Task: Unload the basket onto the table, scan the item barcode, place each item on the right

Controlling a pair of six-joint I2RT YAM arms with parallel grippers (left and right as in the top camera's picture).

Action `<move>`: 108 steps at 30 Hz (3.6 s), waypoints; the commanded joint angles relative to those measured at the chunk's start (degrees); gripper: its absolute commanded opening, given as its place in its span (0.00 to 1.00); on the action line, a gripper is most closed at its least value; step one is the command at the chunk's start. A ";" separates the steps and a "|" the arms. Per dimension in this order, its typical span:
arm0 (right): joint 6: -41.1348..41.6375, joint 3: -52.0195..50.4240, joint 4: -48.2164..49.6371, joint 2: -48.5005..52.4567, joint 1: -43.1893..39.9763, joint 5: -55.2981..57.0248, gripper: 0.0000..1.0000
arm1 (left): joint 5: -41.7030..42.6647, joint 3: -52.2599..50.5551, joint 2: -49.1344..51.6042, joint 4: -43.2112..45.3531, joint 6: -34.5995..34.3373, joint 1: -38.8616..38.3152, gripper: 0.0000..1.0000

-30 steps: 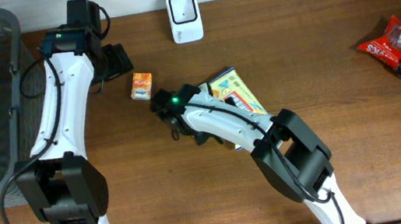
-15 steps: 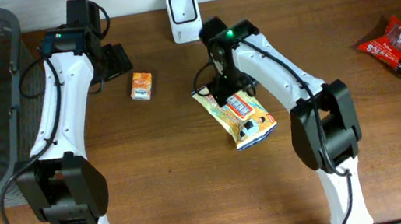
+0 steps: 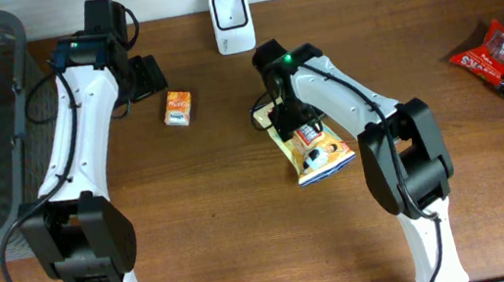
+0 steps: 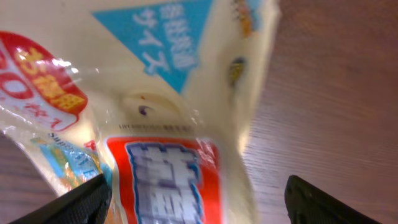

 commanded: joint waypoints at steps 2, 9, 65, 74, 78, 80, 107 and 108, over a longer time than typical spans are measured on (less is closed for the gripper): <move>1.38 5.84 -4.90 -0.66 -0.07 2.75 0.79 | -0.39 -0.07 -0.13 -0.11 0.31 0.09 0.99; 1.22 -1.92 1.22 -0.42 -0.07 -4.68 0.74 | -0.39 -0.07 -0.13 -0.11 0.31 0.09 0.99; 13.84 28.55 44.76 14.51 -2.56 -2.58 0.04 | -0.39 -0.07 -0.13 -0.11 0.31 0.09 0.99; 18.80 32.33 45.46 9.88 -3.19 -3.26 0.04 | -0.42 -0.07 -0.13 -0.11 0.31 0.07 0.99; 16.55 31.98 47.89 12.57 -2.03 -8.61 0.04 | -0.39 -0.07 -0.13 -0.11 0.31 0.09 0.99; 15.72 31.98 47.32 14.64 -1.99 -7.52 0.04 | -0.39 -0.07 -0.13 -0.11 0.31 0.09 0.99; 15.52 31.23 37.68 14.45 -2.82 -9.03 0.04 | -0.39 -0.07 -0.13 -0.11 0.31 0.09 0.99; 15.54 31.23 38.18 15.39 -2.56 -8.87 0.04 | -0.39 -0.07 -0.13 -0.11 0.31 0.09 0.99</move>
